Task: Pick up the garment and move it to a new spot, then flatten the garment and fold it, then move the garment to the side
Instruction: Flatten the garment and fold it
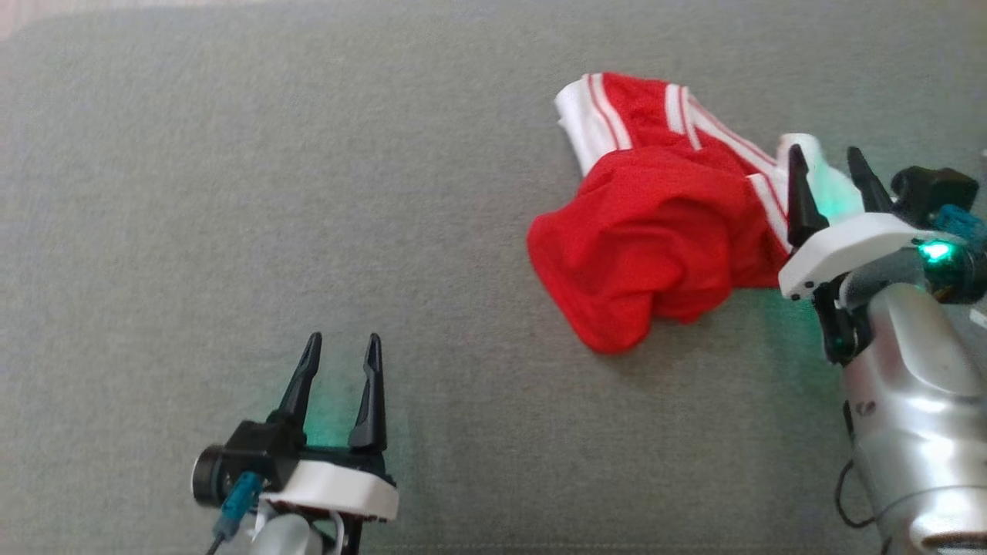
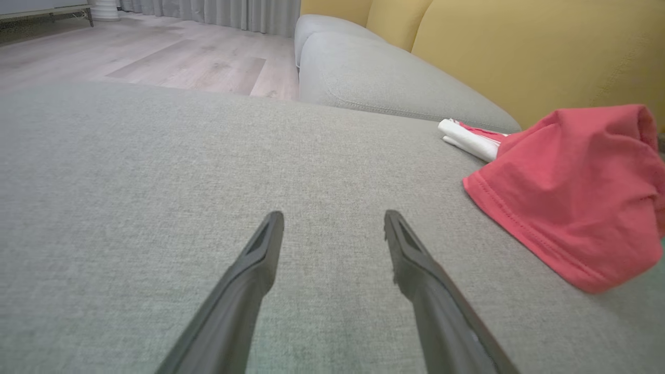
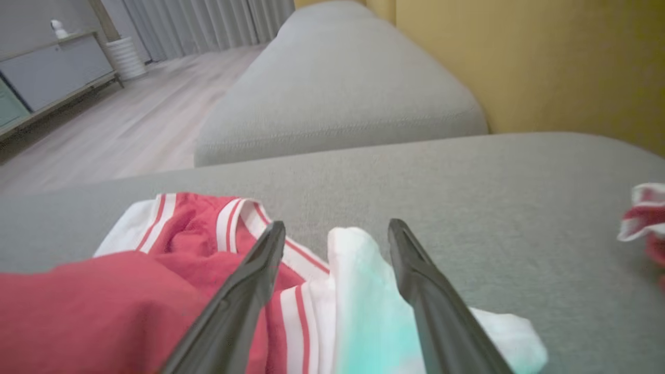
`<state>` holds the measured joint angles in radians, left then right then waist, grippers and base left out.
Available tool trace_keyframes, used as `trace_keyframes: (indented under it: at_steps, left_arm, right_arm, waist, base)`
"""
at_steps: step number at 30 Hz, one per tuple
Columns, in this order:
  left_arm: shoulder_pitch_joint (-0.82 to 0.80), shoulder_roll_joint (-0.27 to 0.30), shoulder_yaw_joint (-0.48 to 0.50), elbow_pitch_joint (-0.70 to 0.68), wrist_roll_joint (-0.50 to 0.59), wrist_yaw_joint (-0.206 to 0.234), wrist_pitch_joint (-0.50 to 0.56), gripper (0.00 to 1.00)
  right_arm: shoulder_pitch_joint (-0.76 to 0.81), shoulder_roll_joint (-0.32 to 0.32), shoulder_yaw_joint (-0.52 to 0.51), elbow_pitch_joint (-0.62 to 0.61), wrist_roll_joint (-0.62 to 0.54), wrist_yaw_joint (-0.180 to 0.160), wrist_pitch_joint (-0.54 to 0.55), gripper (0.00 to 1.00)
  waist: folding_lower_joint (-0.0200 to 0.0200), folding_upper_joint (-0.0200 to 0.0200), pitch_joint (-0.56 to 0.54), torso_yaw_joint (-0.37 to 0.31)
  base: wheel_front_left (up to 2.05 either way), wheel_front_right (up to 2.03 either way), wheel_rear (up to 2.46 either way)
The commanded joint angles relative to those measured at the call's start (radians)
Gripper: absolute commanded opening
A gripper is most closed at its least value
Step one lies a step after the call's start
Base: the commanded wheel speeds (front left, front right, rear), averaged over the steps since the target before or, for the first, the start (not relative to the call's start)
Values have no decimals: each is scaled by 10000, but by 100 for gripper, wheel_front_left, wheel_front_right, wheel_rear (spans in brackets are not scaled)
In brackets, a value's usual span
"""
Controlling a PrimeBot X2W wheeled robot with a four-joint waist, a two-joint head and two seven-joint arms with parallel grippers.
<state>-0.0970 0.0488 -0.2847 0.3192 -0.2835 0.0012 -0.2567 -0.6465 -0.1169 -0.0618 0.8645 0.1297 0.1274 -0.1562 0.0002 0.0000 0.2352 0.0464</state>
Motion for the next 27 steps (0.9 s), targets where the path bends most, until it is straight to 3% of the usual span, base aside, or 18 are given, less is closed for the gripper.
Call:
trace_keyframes:
  at_steps: [1,12,13,15,16,22,27]
  left_arm:
    - [-330,15,258,-229,-117,127,-51,100]
    - [-369,15,320,-316,-212,210,-51,100]
    - [-388,15,296,-324,-225,204,-51,100]
    - [-432,15,267,-346,-240,189,-51,100]
    - [-456,15,248,-367,-251,178,-51,100]
    - [-481,15,132,-371,-286,155,-51,100]
    - [-314,14,15,-224,-372,87,-51,100]
  right_arm:
    - [-457,11,-16,83,6,33,-21,100]
    - [-1085,20,-534,1569,-261,33,-432,100]
    - [-1144,12,-578,1663,-320,33,-481,96]
    - [-1265,16,-688,1856,-428,33,-547,36]
    - [-1328,11,-732,1904,-481,33,-615,0]
    - [-1758,128,-532,1368,-625,33,-1012,0]
    - [-2563,387,749,-783,-250,33,-1050,0]
  waist:
    - [-2,0,331,321]
    - [-2,0,488,410]
    - [-2,0,496,401]
    - [-2,0,516,382]
    - [-2,0,522,380]
    - [-2,0,407,397]
    - [-2,0,-27,592]
  base:
    - [0,0,0]
    - [0,0,0]
    - [0,0,0]
    - [0,0,0]
    - [0,0,0]
    - [0,0,0]
    - [0,0,0]
